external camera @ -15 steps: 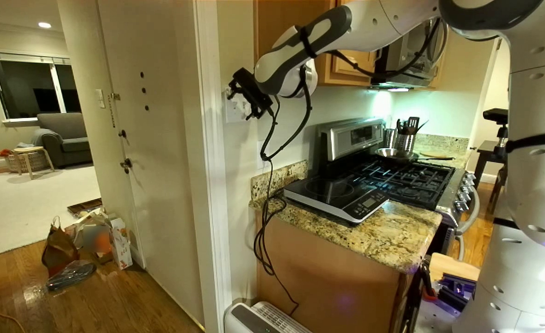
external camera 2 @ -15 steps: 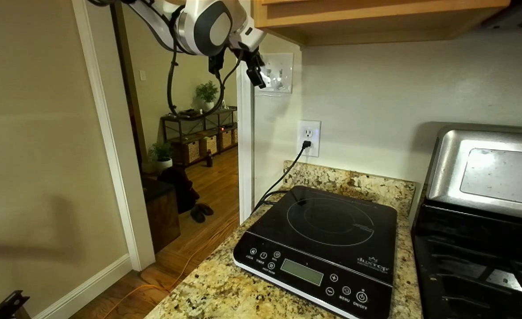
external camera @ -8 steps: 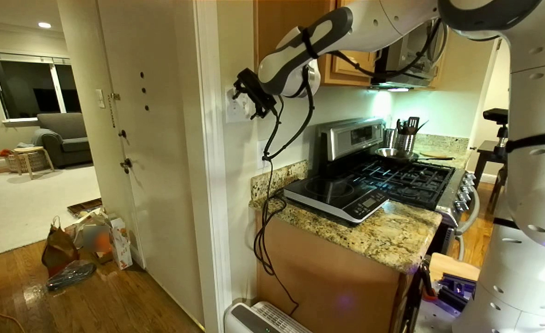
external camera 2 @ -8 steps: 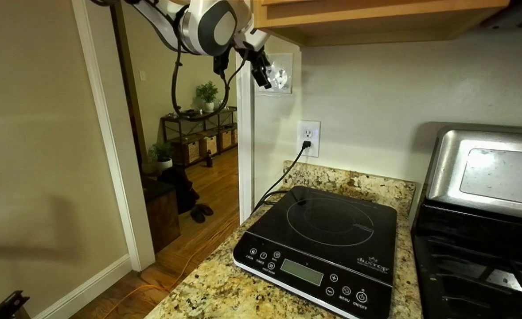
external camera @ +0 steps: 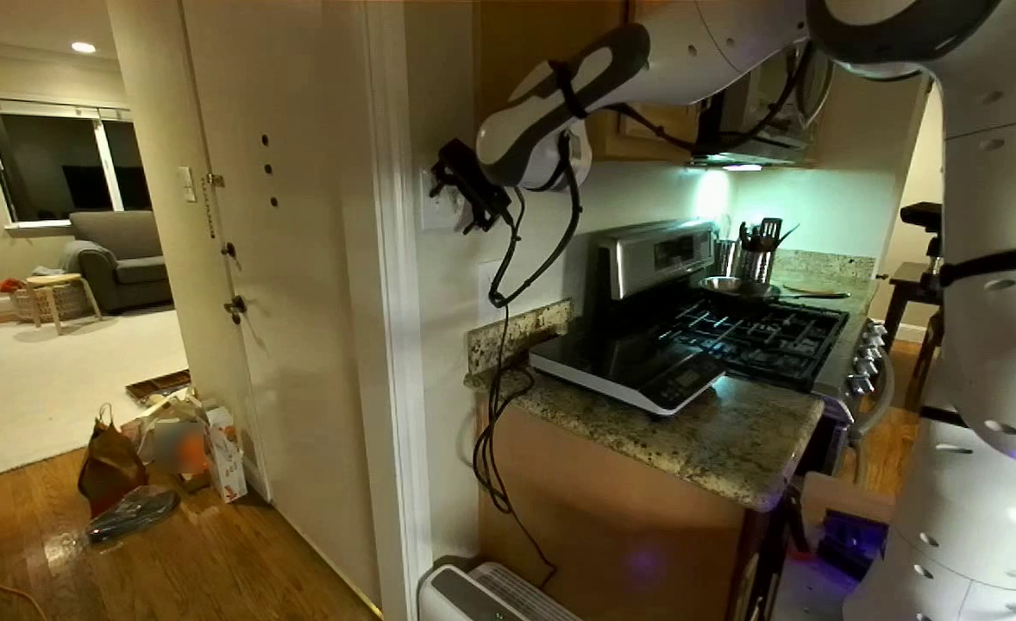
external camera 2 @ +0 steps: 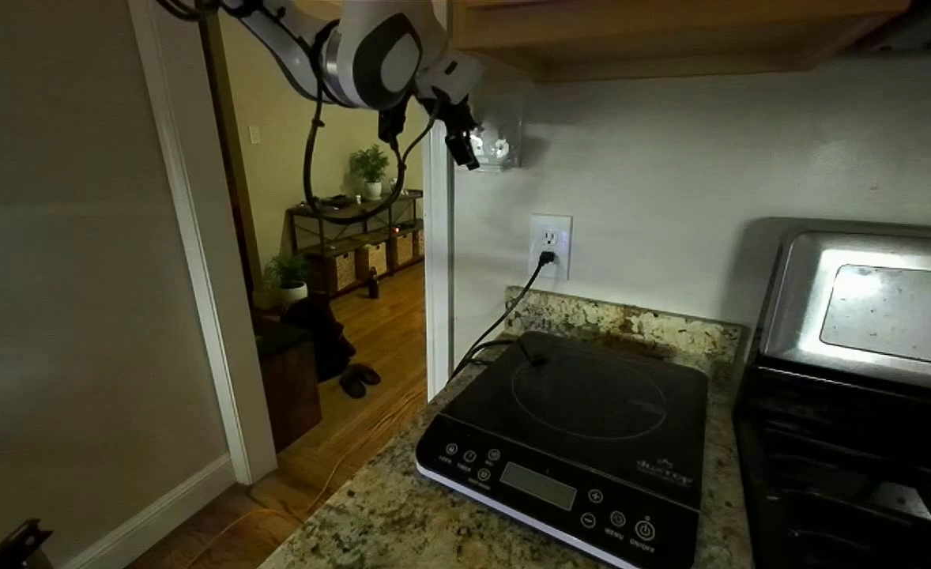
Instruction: Turn off the left switch
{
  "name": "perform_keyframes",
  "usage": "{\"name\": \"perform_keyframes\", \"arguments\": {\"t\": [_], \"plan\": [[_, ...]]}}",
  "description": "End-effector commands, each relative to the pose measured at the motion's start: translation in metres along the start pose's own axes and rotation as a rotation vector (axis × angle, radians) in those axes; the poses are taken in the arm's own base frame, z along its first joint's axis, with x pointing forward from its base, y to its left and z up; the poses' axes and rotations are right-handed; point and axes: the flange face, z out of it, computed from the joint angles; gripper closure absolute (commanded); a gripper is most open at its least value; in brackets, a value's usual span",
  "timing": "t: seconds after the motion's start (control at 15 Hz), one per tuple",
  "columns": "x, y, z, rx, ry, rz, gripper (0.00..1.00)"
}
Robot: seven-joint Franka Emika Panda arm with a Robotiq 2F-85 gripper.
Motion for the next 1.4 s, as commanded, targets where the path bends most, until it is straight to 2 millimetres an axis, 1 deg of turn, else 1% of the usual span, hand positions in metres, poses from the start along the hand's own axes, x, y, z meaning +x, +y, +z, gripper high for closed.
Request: {"name": "perform_keyframes", "arguments": {"t": [0.0, 0.13, 0.27, 0.93, 1.33], "plan": [[-0.013, 0.000, 0.010, -0.015, -0.034, 0.013, 0.00], [-0.016, 0.004, 0.012, -0.035, -0.043, 0.006, 0.00], [-0.017, 0.007, 0.009, -0.041, -0.050, -0.002, 0.00], [-0.017, -0.011, -0.012, 0.032, -0.065, 0.020, 0.00], [-0.007, -0.014, -0.026, 0.050, -0.044, 0.015, 0.00]]}}
